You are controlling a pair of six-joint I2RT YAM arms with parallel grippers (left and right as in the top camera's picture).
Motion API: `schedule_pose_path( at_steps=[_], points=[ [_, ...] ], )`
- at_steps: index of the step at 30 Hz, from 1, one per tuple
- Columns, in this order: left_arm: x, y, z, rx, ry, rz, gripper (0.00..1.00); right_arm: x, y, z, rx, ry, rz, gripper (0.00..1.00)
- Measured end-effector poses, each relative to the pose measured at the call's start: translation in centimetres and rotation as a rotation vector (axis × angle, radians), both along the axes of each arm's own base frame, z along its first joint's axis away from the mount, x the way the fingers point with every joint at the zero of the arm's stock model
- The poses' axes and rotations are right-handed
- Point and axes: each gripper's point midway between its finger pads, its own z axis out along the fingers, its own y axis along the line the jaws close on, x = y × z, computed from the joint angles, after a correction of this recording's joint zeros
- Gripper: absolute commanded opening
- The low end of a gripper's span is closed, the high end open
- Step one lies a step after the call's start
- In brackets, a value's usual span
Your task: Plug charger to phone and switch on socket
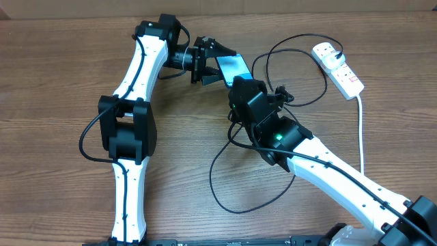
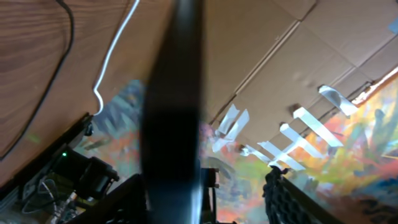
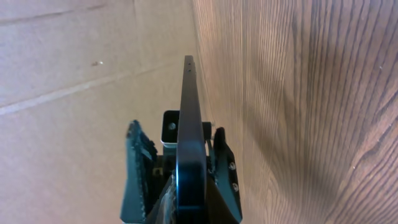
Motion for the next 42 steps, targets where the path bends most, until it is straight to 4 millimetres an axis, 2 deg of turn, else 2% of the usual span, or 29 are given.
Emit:
schedule_pose_path(
  at_steps=[8, 20, 28, 34, 42],
  points=[
    [0.3, 0.0, -0.7, 0.037, -0.031, 0.001, 0.42, 0.0, -0.1, 0.0, -0.003, -0.003, -0.007, 0.04],
    [0.4, 0.0, -0.8, 0.041, -0.029, 0.003, 0.38, 0.1, -0.1, 0.0, -0.006, -0.002, -0.009, 0.04],
    [0.4, 0.0, -0.8, 0.042, -0.020, 0.004, 0.37, 0.3, 0.1, -1.3, -0.023, 0.017, -0.009, 0.04],
    [0.4, 0.0, -0.8, 0.042, -0.020, 0.004, 0.33, 0.7, 0.4, -0.5, 0.003, -0.012, -0.009, 0.04],
    [0.5, 0.1, -1.4, 0.078, -0.025, 0.005, 0.29, 0.6, 0.3, -0.8, -0.006, -0.001, -0.009, 0.04]
  ],
)
